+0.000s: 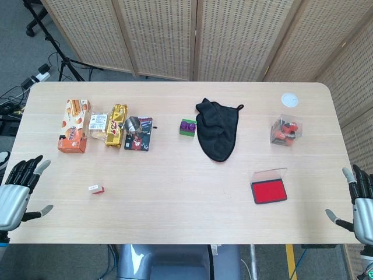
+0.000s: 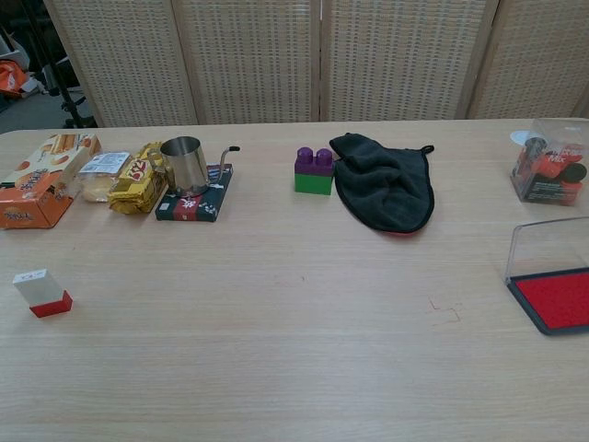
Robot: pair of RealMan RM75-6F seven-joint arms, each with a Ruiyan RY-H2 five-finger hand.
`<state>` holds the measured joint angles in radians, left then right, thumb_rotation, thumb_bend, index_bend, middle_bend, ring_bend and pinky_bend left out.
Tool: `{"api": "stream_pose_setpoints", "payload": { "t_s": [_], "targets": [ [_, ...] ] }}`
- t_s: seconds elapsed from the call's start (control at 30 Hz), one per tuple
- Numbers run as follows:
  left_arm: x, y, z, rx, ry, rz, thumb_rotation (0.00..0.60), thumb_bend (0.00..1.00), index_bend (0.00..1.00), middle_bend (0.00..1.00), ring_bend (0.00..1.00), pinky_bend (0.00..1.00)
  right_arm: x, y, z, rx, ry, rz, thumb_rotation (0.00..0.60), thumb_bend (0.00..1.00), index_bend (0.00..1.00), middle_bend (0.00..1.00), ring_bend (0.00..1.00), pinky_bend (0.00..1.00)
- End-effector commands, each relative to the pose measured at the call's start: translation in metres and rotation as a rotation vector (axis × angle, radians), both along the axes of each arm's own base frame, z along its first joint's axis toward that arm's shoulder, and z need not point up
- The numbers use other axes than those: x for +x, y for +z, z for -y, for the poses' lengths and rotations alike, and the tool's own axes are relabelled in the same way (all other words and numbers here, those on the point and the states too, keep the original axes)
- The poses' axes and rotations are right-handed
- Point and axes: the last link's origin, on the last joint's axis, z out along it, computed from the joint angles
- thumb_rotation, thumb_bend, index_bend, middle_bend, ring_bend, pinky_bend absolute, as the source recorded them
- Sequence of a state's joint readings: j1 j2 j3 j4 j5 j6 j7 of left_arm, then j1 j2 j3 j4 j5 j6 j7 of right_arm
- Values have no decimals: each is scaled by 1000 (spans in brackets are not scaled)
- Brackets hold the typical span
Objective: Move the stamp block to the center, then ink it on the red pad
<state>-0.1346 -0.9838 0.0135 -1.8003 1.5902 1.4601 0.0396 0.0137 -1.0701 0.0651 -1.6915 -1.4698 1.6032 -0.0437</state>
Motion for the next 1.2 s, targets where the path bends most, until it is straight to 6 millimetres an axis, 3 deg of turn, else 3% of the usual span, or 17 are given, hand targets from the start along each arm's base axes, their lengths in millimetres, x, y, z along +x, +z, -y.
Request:
{"api": "stream_pose_setpoints", "payload": {
  "t_s": [0.03,0.33,0.4,0.47,0.5,0.53,0.57,0.67,0.77,0.97,1.07,1.2],
  "targets": [
    [0,0,1,-4,-2,3,600,101,0,0,0,0,0,1,-1,0,3,2,600,0,0,0,0,0],
    [-2,1,2,-2,16,-8,600,107,0,0,0,0,1,3,-2,4,16,16,600,0,0,0,0,0],
    [-4,1,2,-5,28,-22,600,108,0,100,52,8,2,3,-3,5,24,20,600,0,0,0,0,0],
    [-4,-1,-1,-1,35,-23,600,100,0,485,380,186,3,2,-4,7,33,21,600,0,0,0,0,0],
    [-4,-1,-3,7,35,-12,600,96,0,613,521,287,4,2,-5,8,35,21,600,0,0,0,0,0],
    [-5,-5,-5,4,44,0,600,90,0,732,673,449,4,2,-5,9,37,21,600,0,0,0,0,0],
    [-7,-9,-8,-8,54,10,600,85,0,813,781,593,4,2,-5,10,37,21,600,0,0,0,0,0],
    [-12,-20,-16,-20,69,5,600,93,1,962,964,857,4,2,-5,10,34,24,600,0,0,0,0,0],
    [-13,-39,-22,-57,102,33,600,123,63,1000,1000,928,3,2,-5,14,30,26,600,0,0,0,0,0],
    [-8,-77,-32,-144,214,102,600,147,252,1000,1000,932,4,0,-5,28,32,32,600,0,0,0,0,0],
    [-2,-88,-35,-167,257,106,600,178,370,1000,1000,932,4,0,-5,31,33,33,600,0,0,0,0,0],
    [6,-98,-42,-163,319,125,600,222,444,1000,1000,932,4,1,-4,35,31,40,600,0,0,0,0,0]
  ]
}}
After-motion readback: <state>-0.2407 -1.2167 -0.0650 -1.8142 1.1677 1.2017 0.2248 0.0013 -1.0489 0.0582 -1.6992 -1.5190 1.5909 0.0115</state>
